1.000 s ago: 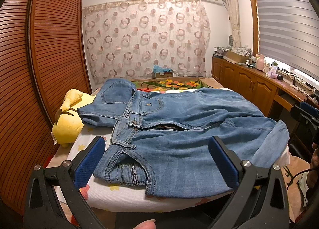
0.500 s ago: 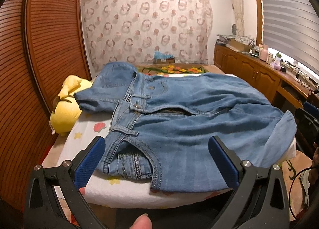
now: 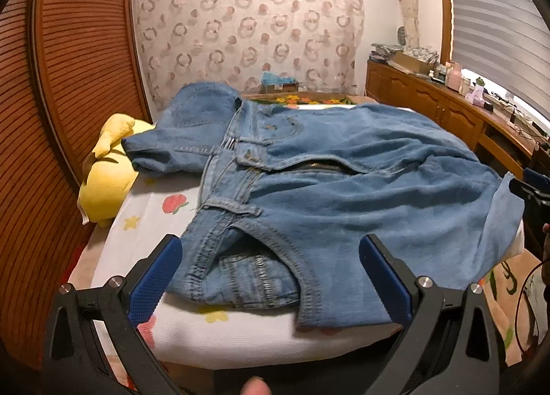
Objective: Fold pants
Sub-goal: 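Grasp the jeans leg hem with the right tool while the left tool grasps the waist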
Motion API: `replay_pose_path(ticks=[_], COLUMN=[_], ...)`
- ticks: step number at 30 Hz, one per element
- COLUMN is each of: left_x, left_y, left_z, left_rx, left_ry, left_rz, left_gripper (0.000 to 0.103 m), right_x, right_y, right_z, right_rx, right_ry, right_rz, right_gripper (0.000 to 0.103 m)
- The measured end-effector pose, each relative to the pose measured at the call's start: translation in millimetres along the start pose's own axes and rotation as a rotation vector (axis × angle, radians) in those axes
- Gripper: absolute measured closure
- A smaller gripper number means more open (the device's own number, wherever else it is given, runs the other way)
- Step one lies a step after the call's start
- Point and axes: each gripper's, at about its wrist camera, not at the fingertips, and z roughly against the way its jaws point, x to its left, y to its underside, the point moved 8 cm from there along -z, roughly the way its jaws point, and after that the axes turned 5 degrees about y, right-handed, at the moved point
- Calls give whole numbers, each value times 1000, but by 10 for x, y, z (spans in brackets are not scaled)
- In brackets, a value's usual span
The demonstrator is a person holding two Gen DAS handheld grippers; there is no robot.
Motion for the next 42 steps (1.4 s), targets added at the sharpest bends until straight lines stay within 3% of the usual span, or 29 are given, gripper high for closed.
replay_pose_path(ticks=[6,10,15,28,34,38,42], left_x=[351,581,763,843,846,844,833], left_y=[126,257,447,564,555,539,520], left_z=[-122,-178,-246,-321,-343,-348,-348], left_rx=[52,88,140,165,162,168,157], left_ry=[-29,-30,-25,-12,-14,-14,7], left_rz=[46,89,126,135,132,127,128], left_gripper=[5,11,26,28,28,28,35], right_x=[-25,-120,-264,-678,-549,-460,-353], right_y=[-63,-72,-94,-38,-29,-77,-10], right_z=[17,39,130,409,242,82,54], right_rx=[33,53,58,76,131,172,210], right_ry=[-5,12,32,124,123,101,86], right_rz=[5,15,0,-76,-115,-123,-130], right_gripper=[22,23,23,23,23,30,39])
